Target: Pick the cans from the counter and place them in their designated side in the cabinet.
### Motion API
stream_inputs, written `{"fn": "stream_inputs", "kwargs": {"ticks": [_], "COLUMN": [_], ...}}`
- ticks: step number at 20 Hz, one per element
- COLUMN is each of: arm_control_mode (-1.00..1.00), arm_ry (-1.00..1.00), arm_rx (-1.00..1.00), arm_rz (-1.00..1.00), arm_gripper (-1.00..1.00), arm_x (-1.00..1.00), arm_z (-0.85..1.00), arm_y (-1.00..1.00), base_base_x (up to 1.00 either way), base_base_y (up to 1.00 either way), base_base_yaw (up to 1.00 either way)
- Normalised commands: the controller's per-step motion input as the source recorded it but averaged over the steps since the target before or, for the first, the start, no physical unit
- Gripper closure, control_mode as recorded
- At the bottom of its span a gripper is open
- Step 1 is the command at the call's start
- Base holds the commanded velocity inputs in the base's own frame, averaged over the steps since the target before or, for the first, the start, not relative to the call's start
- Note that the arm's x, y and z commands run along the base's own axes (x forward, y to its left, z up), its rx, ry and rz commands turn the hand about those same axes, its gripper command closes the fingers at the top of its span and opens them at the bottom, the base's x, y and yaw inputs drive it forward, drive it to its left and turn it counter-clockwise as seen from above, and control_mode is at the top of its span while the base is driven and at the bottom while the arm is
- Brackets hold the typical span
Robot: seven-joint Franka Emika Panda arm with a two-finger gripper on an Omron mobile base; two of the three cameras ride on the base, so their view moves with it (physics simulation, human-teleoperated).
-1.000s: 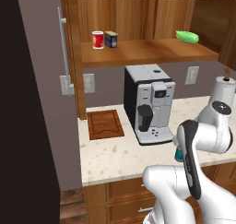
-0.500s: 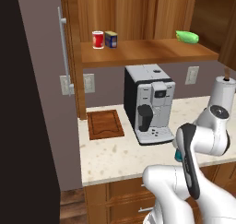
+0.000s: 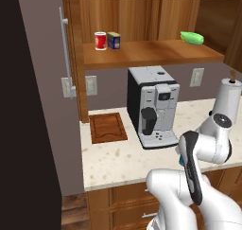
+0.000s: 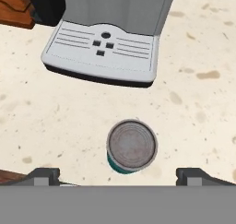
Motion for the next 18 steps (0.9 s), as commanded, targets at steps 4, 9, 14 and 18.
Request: {"fn": "stream_inputs", "kwargs": {"ticks": [4, 9, 14, 18], "arm_control_mode": [-1.00, -1.00, -1.00, -1.00], "arm_ry": [-0.07, -0.07, -0.03, 0.00], "arm_rx": [-0.03, -0.03, -0.03, -0.01], "arm_rz": [0.00, 0.00, 0.00, 0.00], "arm_gripper": [-1.00, -1.00, -1.00, -1.00], "arm_x": [0.07, 0.06, 0.10, 0.15], "arm_z": [-0.34, -0.32, -0.33, -0.31], "arm_y": [0.06, 0.01, 0.05, 0.21], "base_base_x": [0.00, 0.00, 0.00, 0.00], "base_base_y": [0.00, 0.00, 0.00, 0.00], "base_base_yaw": [0.00, 0.00, 0.00, 0.00]}}
